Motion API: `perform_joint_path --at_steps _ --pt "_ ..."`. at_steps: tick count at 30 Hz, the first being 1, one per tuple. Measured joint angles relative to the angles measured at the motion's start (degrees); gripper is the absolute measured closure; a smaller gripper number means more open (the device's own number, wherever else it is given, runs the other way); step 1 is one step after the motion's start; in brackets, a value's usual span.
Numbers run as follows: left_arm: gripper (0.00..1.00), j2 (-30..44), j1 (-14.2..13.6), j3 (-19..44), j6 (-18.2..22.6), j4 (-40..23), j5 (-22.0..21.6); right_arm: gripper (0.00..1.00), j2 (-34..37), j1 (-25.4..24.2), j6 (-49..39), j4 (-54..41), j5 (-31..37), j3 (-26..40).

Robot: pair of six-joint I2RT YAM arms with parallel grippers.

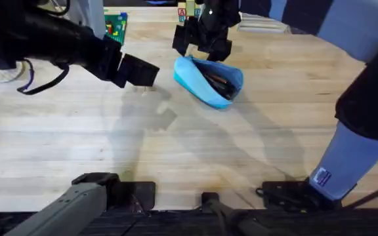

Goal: Unzip the bag, pick up the pens from the table one at a time and place them inside, then zip the bag closed.

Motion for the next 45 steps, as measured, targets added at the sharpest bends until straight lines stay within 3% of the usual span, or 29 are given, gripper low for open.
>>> perform_joint_path --at_steps 6,11,19,32,45 --pt "0.006 1.43 0.00 0.00 0.00 -0.15 0.00 0.401 0.00 -0.02 0.02 -0.04 0.02 0.00" --pt "0.006 1.43 0.00 0.00 0.00 -0.15 0.00 0.617 0.00 -0.02 0.02 -0.20 0.02 0.00" --pt "0.006 1.41 0.00 0.00 0.00 -0.15 0.00 0.809 0.00 0.00 0.04 -0.15 0.00 0.00" --pt "0.006 1.42 0.00 0.00 0.00 -0.15 0.00 0.963 0.00 -0.02 0.04 -0.10 0.01 0.00" --pt "0.006 1.42 0.00 0.00 0.00 -0.14 0.00 0.971 0.00 -0.01 0.02 -0.14 0.01 0.16"
